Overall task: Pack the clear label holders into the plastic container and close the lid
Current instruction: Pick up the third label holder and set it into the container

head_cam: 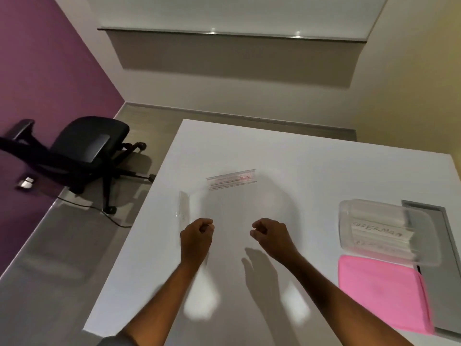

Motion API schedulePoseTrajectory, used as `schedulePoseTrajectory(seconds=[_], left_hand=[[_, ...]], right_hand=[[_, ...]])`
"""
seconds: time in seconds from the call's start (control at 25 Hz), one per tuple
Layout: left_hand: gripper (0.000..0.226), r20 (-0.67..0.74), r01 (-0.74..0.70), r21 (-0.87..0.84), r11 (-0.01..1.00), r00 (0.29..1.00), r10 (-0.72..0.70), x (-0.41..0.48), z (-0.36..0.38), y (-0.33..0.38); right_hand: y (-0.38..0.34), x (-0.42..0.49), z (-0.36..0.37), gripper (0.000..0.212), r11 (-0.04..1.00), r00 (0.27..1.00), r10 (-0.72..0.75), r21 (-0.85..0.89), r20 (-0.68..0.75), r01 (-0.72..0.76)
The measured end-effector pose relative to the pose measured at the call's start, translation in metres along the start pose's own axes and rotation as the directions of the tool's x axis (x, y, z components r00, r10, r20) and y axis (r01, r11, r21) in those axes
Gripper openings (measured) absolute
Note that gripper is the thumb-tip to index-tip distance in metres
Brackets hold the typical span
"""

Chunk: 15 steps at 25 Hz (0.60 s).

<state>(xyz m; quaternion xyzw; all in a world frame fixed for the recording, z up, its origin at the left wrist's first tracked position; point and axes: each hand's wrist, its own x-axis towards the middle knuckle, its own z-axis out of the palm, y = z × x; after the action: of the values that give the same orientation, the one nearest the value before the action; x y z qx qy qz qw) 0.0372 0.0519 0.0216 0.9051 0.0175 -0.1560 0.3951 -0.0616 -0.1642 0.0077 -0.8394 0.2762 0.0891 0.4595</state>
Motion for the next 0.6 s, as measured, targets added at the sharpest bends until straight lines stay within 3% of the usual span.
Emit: schedulePoseTrajectory(seconds=[0.2,0.4,0.6], left_hand=[[0.031,-0.105,0.133,0.057,0.989,0.986,-0.126,0.026,-0.043,-0.05],[0.044,0.04,0.223,0.109,0.969,0.973,-0.229,0.054,-0.054,-0.085],[0.024,0.089,0.229,0.07,0.971,0.968,-0.235,0.068,-0.051,-0.102]], right_hand=[[-0.05,0.019,0.088,0.025,1.0,0.992,0.002,-0.002,0.128,-0.002],[-0.08,0.034,0.147,0.022,0.995,0.985,0.071,0.052,0.158,-0.08],[-0.092,0.049,0.175,0.019,0.983,0.975,0.143,0.091,0.172,-0.16]])
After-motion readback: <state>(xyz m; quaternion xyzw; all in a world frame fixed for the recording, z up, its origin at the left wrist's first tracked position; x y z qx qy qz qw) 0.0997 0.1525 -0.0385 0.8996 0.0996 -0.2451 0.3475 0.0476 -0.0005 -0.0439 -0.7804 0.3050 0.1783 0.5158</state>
